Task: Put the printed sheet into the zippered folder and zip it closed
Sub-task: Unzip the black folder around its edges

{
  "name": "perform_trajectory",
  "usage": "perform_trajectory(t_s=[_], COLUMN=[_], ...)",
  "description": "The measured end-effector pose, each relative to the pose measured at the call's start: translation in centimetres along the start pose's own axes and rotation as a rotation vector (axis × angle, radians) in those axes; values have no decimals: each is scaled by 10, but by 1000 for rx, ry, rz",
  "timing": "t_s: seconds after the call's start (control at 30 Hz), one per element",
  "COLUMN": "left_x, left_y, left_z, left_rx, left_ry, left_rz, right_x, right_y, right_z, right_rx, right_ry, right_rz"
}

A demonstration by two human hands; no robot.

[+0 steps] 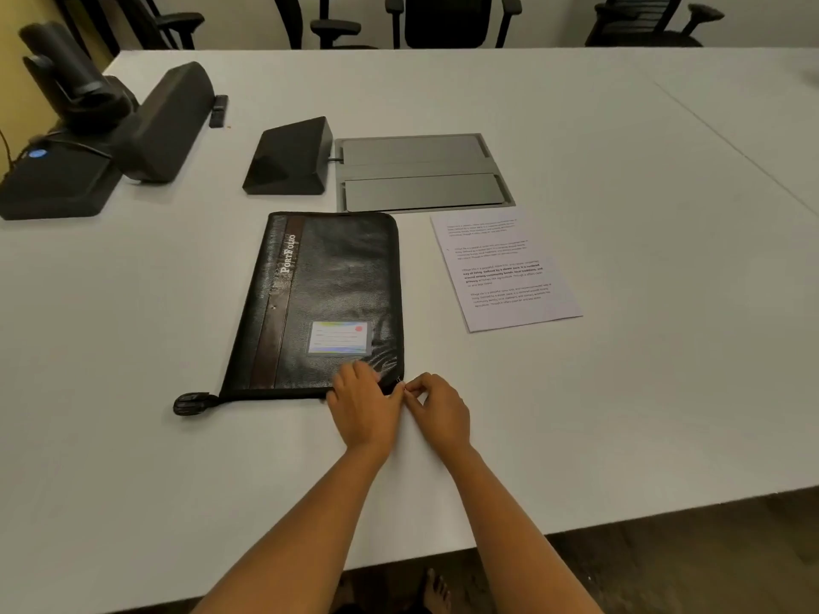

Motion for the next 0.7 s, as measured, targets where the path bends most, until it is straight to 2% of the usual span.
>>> perform_trajectory(t_s=[0.13, 0.27, 0.4, 0.57, 0.63, 0.7], left_x=[-4, -3, -7, -11, -15, -16], left_y=[9, 10, 11, 9, 10, 10], left_z=[-9, -16, -23, -22, -21, -19], left_rx=[-133, -105, -276, -367, -371, -373], left_ry=[189, 259, 307, 290, 275, 262], left_rz=[250, 336, 447, 398, 346, 316], right_x=[-3, -10, -15, -11, -5, 8], right_y=[0, 0, 4, 4, 2, 5], right_z=[0, -3, -7, -3, 5, 4], right_rx=[47, 135, 207, 272, 369, 409], right_ry=[-12, -67, -106, -43, -109, -65], right_rz=[-27, -73, -77, -50, -135, -227])
Point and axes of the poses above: each hand's wrist, its own x-axis towards the middle knuckle, its own z-axis out of the back of the hand, y = z × x, the point moved 7 cm from there along x, towards the middle knuckle, and after that the axes turned 15 degrees about z, right-handed, at the moved point
